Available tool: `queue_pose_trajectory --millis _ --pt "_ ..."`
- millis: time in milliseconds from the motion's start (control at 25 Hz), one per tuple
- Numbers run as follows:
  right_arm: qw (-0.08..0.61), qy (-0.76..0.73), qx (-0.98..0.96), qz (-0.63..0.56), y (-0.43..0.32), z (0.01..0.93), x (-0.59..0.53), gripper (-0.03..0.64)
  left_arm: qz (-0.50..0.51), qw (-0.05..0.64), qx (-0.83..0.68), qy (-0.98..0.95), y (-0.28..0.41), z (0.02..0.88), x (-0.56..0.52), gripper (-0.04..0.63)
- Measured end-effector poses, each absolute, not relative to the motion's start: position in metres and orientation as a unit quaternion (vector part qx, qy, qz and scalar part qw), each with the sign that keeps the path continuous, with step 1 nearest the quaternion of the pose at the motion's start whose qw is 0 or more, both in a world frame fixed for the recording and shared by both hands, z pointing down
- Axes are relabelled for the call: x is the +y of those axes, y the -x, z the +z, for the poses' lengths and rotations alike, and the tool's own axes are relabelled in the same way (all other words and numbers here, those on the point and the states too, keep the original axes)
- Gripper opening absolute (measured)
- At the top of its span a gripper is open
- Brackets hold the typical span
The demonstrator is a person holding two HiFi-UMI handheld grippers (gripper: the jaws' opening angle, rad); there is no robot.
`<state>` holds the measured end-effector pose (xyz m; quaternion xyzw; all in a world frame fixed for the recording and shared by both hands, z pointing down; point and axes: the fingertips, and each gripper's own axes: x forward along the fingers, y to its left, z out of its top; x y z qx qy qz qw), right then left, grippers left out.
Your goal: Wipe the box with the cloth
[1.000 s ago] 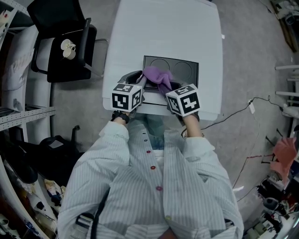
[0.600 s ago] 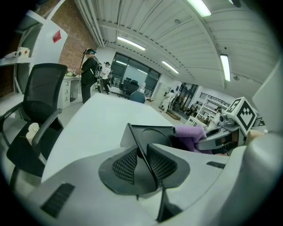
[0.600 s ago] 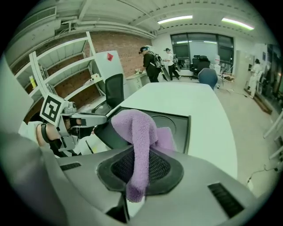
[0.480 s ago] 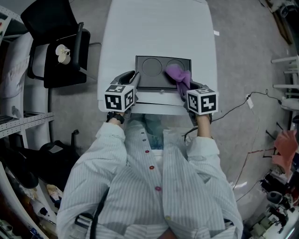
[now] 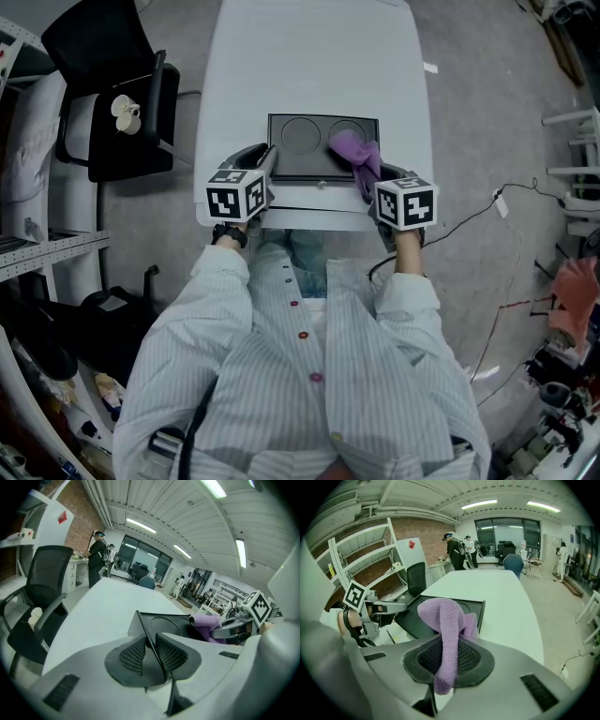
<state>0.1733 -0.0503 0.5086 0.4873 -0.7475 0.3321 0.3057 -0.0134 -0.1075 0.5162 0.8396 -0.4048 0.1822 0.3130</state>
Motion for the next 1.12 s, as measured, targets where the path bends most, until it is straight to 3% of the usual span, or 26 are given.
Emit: queue_pose_trajectory --millis 480,1120 --pt "0.288 -0.492 -0.762 0.305 -0.167 0.492 -0.052 0.043 0.191 0.284 -0.408 -0.846 0.021 0.498 -0.113 0.073" --pt "0.076 -0.483 -0.854 0.176 -0.116 0.314 -0.086 0.044 0.068 0.184 -0.364 -0.911 -0.007 0.350 -0.108 0.072"
